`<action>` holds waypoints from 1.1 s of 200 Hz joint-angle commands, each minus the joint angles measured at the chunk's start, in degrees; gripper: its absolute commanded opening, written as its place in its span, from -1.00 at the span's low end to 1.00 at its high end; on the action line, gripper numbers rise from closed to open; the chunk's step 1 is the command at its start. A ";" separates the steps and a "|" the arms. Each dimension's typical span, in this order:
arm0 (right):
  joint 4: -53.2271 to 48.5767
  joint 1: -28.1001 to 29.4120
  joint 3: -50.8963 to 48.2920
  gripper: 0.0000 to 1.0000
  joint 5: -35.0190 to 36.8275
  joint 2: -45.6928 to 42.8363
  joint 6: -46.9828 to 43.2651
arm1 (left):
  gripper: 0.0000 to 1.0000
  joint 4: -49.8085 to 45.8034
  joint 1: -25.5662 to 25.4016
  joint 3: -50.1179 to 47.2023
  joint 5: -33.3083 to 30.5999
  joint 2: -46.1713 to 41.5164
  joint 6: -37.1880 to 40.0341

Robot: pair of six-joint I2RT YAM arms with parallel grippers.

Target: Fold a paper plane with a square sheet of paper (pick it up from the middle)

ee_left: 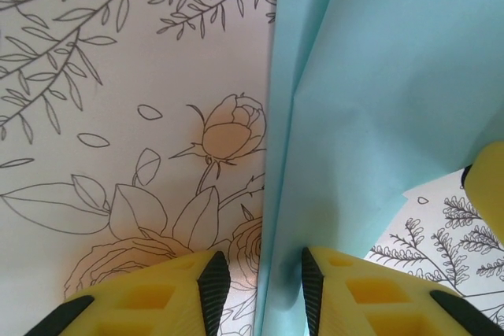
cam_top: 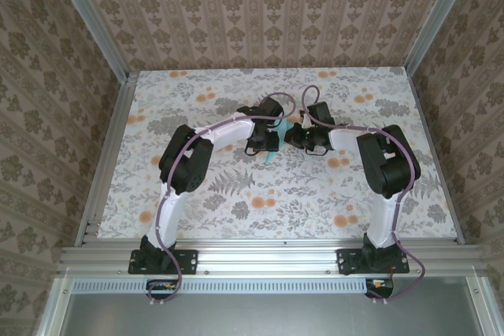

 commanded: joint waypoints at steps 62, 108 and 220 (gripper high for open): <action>8.32 0.38 -6.33 -0.68 4.90 -7.29 1.69 | -0.32 -6.76 1.05 -1.22 -3.91 5.86 -0.97; 8.44 0.73 -5.90 -0.64 3.06 -6.45 2.33 | -0.35 -6.84 1.04 -1.01 -3.55 6.14 -0.72; 5.46 1.73 0.89 -0.80 0.63 2.60 3.65 | -0.32 -6.98 1.04 -0.49 -2.33 5.81 -0.31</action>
